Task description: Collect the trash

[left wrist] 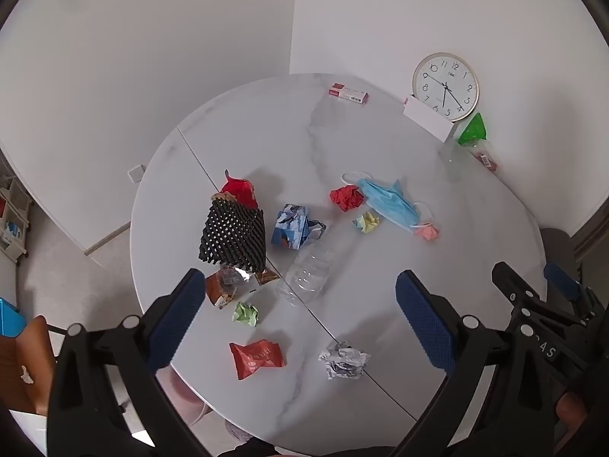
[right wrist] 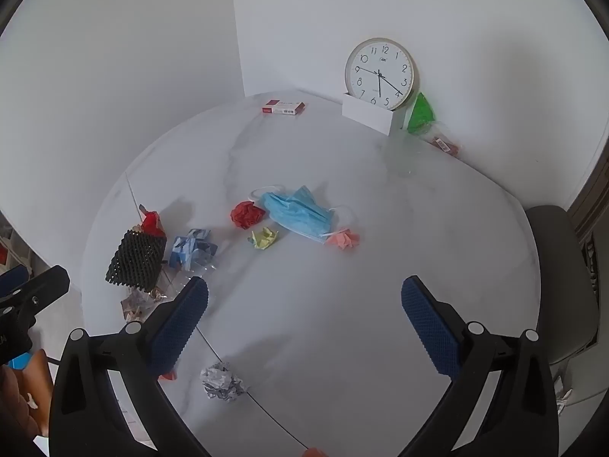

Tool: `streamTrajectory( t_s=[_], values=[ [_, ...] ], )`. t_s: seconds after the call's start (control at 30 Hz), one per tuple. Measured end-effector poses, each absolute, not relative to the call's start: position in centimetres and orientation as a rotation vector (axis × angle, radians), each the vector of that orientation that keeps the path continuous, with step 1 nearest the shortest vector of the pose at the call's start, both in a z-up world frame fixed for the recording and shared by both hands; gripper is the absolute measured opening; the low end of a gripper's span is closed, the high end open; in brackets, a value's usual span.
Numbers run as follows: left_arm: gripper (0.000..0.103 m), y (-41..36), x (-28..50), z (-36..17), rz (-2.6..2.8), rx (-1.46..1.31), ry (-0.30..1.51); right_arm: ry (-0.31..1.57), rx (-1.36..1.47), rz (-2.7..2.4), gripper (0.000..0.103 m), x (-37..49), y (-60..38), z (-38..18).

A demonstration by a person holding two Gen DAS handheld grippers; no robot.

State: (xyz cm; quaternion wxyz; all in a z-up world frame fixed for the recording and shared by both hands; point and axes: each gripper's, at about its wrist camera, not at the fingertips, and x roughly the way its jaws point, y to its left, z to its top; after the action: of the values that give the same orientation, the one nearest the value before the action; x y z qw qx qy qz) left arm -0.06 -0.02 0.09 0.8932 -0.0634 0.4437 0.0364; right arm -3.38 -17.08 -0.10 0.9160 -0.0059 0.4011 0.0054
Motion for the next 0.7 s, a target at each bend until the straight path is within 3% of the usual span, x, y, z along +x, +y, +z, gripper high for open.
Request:
streamTrajectory(
  t_s=[0.7],
  values=[
    [0.096, 0.4, -0.3, -0.3, 0.086, -0.139, 0.932, 0.836, -0.012, 0.023, 0.101, -4.2, -15.9, -1.6]
  ],
)
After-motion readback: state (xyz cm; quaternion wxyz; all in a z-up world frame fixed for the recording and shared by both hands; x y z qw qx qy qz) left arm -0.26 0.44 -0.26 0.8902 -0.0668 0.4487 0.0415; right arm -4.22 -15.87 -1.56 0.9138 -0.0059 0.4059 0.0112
